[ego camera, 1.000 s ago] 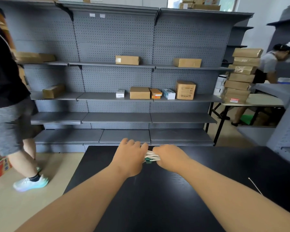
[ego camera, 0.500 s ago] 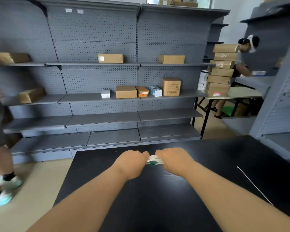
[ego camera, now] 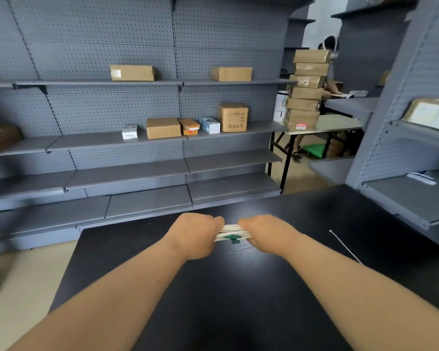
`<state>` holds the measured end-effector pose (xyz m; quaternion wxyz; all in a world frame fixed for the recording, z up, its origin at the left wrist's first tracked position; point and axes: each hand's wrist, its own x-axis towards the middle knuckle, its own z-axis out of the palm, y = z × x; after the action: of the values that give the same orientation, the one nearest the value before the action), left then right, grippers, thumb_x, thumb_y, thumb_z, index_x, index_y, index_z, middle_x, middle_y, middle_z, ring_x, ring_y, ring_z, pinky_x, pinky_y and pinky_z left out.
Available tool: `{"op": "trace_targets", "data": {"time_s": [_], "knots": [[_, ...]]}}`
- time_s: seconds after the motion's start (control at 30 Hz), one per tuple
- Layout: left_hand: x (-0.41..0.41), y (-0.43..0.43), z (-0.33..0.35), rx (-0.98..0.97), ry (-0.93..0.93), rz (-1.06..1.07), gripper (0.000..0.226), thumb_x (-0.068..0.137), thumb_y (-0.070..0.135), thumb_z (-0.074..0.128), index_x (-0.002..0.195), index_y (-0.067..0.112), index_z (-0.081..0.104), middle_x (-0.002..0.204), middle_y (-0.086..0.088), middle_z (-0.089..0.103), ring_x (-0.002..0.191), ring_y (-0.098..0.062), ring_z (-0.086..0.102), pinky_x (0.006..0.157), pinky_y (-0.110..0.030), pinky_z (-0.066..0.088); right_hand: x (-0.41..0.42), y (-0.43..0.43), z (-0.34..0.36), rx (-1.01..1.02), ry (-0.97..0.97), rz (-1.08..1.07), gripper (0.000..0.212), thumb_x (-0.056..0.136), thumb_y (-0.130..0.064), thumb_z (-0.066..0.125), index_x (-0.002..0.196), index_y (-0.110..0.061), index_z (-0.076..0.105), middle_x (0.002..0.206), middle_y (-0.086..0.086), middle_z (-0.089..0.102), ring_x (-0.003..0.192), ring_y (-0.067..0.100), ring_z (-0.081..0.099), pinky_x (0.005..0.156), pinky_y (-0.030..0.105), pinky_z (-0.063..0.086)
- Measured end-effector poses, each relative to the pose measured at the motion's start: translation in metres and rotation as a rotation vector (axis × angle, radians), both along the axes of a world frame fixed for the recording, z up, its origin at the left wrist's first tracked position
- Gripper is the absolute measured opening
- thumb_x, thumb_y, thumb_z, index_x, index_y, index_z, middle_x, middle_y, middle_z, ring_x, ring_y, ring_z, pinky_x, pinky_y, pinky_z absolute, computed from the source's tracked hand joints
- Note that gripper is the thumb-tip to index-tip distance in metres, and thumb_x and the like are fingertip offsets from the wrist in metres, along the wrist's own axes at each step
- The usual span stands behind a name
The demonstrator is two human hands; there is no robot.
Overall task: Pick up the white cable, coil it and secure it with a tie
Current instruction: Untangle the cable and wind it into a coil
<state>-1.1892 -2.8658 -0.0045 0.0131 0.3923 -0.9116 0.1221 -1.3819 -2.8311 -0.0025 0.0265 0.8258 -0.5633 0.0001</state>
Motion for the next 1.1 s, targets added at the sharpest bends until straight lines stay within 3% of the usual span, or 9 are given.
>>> {"op": "trace_targets", "data": {"time_s": [0.13, 0.37, 0.53, 0.7, 0.9, 1.1], "knots": [[-0.019, 0.0, 0.009, -0.038, -0.016, 0.002, 0.015, 0.084, 0.016, 0.043, 0.099, 0.017, 0.042, 0.091, -0.006, 0.059, 0.073, -0.028, 0.053, 0.054, -0.034, 0.031, -0.022, 0.001, 0.005, -0.005, -0.05, -0.015, 0.015, 0.089, -0.018, 0.048, 0.103, -0.014, 0.05, 0.098, 0.011, 0.062, 0.085, 0.032, 0.058, 0.063, 0.034, 0.04], [-0.065, 0.004, 0.018, -0.005, -0.095, 0.04, 0.018, 0.086, 0.005, 0.041, 0.103, 0.012, 0.038, 0.079, -0.008, 0.053, 0.062, -0.029, 0.042, 0.053, -0.036, 0.031, -0.069, -0.005, 0.016, -0.052, -0.025, 0.066, 0.018, 0.09, -0.021, 0.047, 0.107, -0.015, 0.05, 0.095, 0.008, 0.063, 0.081, 0.028, 0.057, 0.059, 0.031, 0.032], [-0.101, 0.01, 0.019, 0.032, -0.085, 0.095, 0.017, 0.087, 0.008, 0.043, 0.103, 0.013, 0.039, 0.084, -0.011, 0.058, 0.063, -0.029, 0.043, 0.054, -0.036, 0.029, -0.107, -0.008, 0.017, -0.028, -0.058, 0.096, 0.014, 0.089, -0.027, 0.047, 0.101, -0.019, 0.048, 0.093, 0.006, 0.062, 0.076, 0.025, 0.052, 0.059, 0.031, 0.033], [-0.14, 0.013, 0.02, 0.066, -0.057, 0.138, 0.015, 0.091, 0.016, 0.041, 0.106, 0.013, 0.041, 0.088, -0.012, 0.061, 0.064, -0.03, 0.044, 0.055, -0.036, 0.03, -0.145, -0.014, 0.022, -0.004, -0.027, 0.123, 0.034, 0.082, -0.044, 0.06, 0.102, -0.019, 0.048, 0.095, 0.006, 0.062, 0.088, 0.025, 0.056, 0.062, 0.03, 0.033], [-0.176, 0.019, 0.015, 0.114, -0.009, 0.188, 0.027, 0.095, 0.038, 0.039, 0.107, 0.014, 0.045, 0.09, -0.011, 0.063, 0.073, -0.033, 0.056, 0.058, -0.035, 0.034, -0.178, -0.017, 0.017, -0.012, -0.012, 0.168, 0.018, 0.089, -0.032, 0.052, 0.098, -0.016, 0.051, 0.09, 0.011, 0.062, 0.079, 0.029, 0.057, 0.058, 0.031, 0.032], [-0.198, 0.035, 0.005, 0.13, 0.024, 0.281, 0.025, 0.093, 0.039, 0.042, 0.103, 0.017, 0.05, 0.09, -0.009, 0.065, 0.079, -0.033, 0.061, 0.058, -0.031, 0.033, -0.195, -0.012, 0.007, 0.006, 0.014, 0.212, 0.022, 0.089, -0.033, 0.053, 0.101, -0.014, 0.054, 0.093, 0.012, 0.063, 0.084, 0.03, 0.059, 0.056, 0.029, 0.03]]}}
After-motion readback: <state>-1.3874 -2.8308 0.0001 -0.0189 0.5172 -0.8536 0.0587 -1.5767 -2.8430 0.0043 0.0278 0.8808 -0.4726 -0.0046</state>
